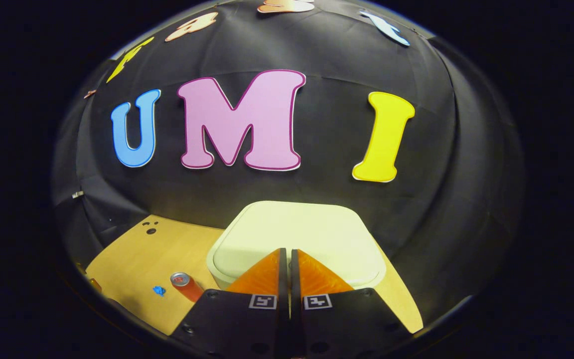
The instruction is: Press the lid of the desktop garbage bin to open it, pick up the crumpled paper on the desktop and throw it into the bin, then pick up the pop can on the desktop and drop it into the bin, and finally close the garbage bin lid.
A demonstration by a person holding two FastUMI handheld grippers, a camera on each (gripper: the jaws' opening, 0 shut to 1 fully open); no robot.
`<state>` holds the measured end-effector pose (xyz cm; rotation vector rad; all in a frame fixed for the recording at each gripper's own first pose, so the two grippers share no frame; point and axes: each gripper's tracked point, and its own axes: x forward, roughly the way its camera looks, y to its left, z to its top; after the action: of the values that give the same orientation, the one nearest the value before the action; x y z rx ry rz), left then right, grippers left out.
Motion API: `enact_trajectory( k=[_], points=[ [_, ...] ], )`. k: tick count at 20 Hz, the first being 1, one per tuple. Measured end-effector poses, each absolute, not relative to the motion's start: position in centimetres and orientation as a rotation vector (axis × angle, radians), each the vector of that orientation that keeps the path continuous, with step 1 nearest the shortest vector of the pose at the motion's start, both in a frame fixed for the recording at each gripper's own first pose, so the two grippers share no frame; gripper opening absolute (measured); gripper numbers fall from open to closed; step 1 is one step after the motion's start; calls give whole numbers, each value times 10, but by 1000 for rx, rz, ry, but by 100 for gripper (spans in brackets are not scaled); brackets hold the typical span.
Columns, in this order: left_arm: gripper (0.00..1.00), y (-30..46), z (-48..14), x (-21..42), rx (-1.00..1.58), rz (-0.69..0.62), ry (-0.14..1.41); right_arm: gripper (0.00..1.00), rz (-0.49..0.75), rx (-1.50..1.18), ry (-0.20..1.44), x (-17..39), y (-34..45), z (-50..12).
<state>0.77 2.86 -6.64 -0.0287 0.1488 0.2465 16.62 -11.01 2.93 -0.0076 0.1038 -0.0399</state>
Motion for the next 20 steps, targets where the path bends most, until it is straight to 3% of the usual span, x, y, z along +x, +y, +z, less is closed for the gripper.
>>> enact_trajectory(
  k=[20],
  points=[
    [98, 39, -63, -19, -69, 201, 99, 5, -71, -54, 84, 168, -96, 46]
  ],
)
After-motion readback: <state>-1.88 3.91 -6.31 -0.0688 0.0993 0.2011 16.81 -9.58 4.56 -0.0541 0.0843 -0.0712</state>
